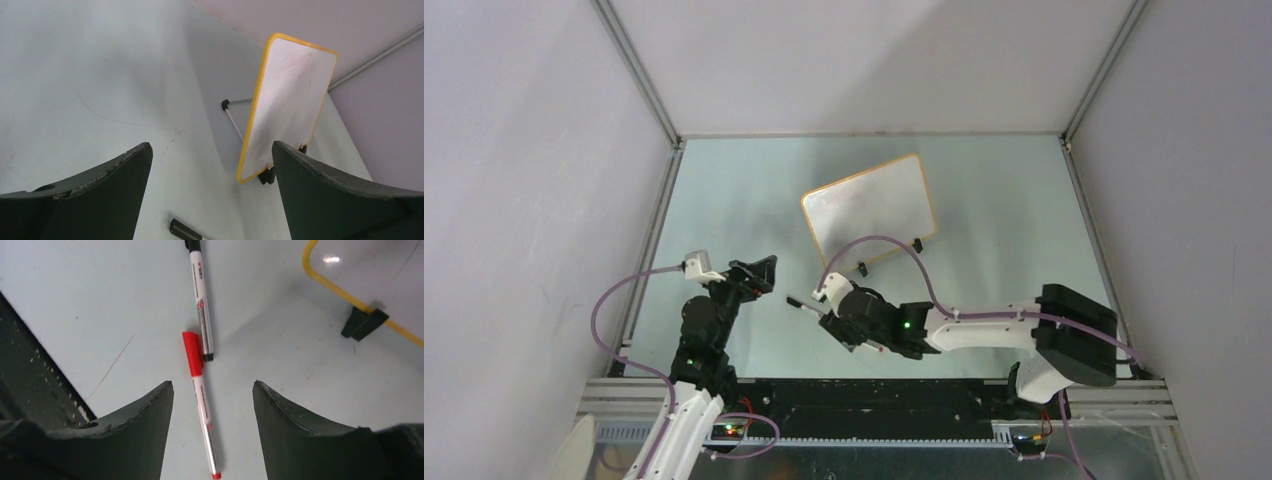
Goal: Write a sentence on the whiteboard
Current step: Pick up the whiteboard marker from the center of the board.
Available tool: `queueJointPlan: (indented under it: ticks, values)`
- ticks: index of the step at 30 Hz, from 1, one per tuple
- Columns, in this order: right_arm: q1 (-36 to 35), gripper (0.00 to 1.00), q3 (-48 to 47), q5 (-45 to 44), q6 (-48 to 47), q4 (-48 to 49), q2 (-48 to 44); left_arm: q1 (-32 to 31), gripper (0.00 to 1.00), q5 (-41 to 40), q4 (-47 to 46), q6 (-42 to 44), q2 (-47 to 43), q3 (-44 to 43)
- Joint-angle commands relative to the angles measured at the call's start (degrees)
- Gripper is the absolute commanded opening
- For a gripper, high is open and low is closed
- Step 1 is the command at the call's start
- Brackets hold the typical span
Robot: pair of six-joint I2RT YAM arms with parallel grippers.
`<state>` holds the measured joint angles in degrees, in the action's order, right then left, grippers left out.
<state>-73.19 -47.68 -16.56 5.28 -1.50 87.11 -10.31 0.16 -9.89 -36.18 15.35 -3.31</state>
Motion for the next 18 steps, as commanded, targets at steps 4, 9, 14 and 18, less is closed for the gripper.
queueJointPlan:
  ticks: [4,9,14,18]
  values:
    - [2.11,0.63,-7.79,0.74,-0.86,-1.35,7.62,0.28,0.96,-9.69,4.7,-4.26,-0.4,-1.16]
    - [3.42,0.62,-10.69,2.5,-0.41,-0.93,10.17,0.27,0.96,-19.69,10.9,-8.75,-2.11,-1.71]
    - [3.92,0.61,-15.49,3.37,-0.89,-2.53,14.69,0.24,0.97,-25.21,15.25,-11.2,-4.87,-1.97]
    - [3.97,0.58,-18.59,3.65,-1.06,-4.56,17.85,0.25,0.97,-26.97,16.8,-11.81,-5.82,-2.05]
